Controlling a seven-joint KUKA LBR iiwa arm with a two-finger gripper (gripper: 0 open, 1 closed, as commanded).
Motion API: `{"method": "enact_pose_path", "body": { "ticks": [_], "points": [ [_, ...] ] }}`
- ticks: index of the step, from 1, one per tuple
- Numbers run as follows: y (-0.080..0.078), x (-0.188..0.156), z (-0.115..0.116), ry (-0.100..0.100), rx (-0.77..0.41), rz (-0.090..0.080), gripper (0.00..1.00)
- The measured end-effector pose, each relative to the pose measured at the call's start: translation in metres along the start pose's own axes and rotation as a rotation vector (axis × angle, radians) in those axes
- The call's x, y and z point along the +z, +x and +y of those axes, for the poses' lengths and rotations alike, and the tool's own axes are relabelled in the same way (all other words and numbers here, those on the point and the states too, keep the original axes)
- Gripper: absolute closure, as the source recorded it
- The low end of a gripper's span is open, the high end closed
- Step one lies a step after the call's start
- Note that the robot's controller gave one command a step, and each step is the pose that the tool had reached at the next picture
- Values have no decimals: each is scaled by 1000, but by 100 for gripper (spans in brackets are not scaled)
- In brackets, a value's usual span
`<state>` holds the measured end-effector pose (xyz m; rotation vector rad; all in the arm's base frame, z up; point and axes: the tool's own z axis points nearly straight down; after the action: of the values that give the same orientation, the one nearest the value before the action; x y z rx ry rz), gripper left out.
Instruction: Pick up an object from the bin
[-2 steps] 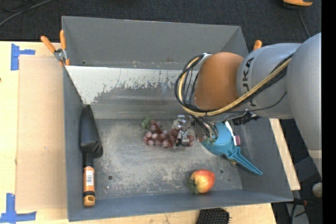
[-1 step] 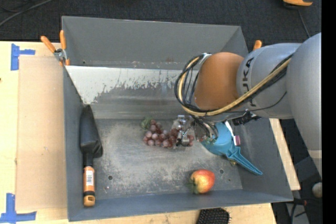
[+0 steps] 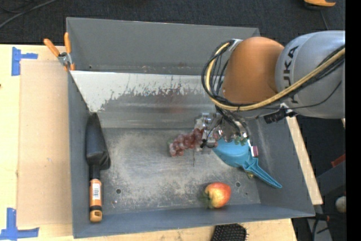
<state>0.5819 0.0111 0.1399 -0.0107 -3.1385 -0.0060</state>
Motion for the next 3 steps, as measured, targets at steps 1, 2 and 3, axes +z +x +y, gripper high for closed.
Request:
{"method": "enact_pose_path", "body": {
  "ticks": [1,2,3],
  "points": [
    [3,-63,2,0,-6,0,100],
    [-7,-4,0,0,-76,0,100],
    [-3,-7,-1,0,-90,8,100]
  ]
}}
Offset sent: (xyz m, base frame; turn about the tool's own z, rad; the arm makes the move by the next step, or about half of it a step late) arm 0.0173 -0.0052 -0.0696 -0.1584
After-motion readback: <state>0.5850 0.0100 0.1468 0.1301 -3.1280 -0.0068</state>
